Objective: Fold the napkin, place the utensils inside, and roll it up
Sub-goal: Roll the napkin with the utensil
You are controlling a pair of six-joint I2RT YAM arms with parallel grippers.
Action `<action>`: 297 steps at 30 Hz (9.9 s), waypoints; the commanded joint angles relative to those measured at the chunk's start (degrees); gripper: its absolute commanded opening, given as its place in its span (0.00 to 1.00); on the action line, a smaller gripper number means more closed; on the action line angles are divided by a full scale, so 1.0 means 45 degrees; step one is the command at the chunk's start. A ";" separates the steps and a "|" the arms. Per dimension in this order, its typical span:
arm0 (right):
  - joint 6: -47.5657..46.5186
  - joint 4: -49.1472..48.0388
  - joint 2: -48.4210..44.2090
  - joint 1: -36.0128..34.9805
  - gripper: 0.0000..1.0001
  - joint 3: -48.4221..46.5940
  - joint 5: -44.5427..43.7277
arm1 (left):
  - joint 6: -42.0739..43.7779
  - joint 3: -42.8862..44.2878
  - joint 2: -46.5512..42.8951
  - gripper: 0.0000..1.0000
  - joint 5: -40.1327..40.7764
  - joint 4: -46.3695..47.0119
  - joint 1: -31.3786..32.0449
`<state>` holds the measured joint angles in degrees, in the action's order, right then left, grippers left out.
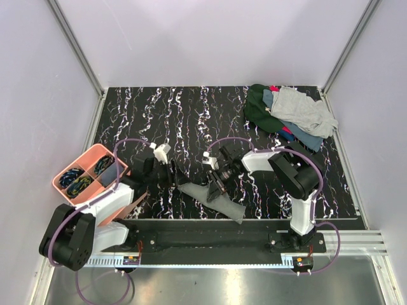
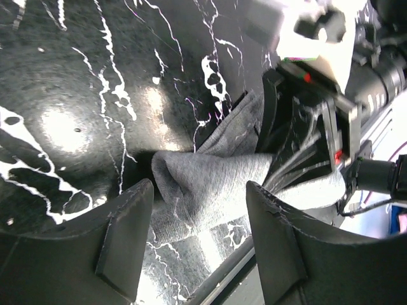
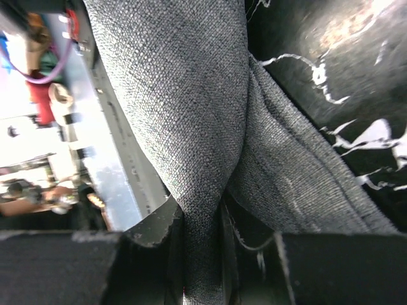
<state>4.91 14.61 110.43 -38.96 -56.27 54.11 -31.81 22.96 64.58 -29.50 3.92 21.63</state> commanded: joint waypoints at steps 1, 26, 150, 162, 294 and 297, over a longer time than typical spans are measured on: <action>0.0296 0.0210 0.0497 0.0415 0.25 -0.0756 0.1842 | 0.0019 -0.0083 0.0551 0.61 -0.0535 0.1257 0.0193; -0.0250 0.2296 -0.1061 0.0709 0.80 -0.1850 -0.0843 | -0.0215 0.0579 0.2329 0.00 -0.0360 0.1006 0.0409; -0.2265 0.1944 -0.1632 -0.5835 0.90 -0.1185 -1.4312 | -0.0353 0.2710 0.4849 0.00 -0.1531 -0.1751 -0.1310; -0.1169 0.3023 -0.0557 -0.3513 0.46 -0.1871 -0.7613 | -0.0333 0.3354 0.3405 0.55 -0.0986 -0.1887 -0.1524; -0.0563 0.2651 -0.1299 -0.4897 1.00 -0.1968 -1.2397 | -0.0372 0.4136 0.6431 0.00 -0.1492 -0.1126 -0.0568; -0.0427 0.2788 -0.1123 -0.4897 0.96 -0.1968 -1.2316 | -0.0372 0.4311 0.6567 0.00 -0.1512 -0.1165 -0.0587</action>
<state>3.05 25.39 104.03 -60.86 -64.45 -1.19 -34.52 39.92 92.95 -36.34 -1.26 18.87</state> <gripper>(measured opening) 0.979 0.023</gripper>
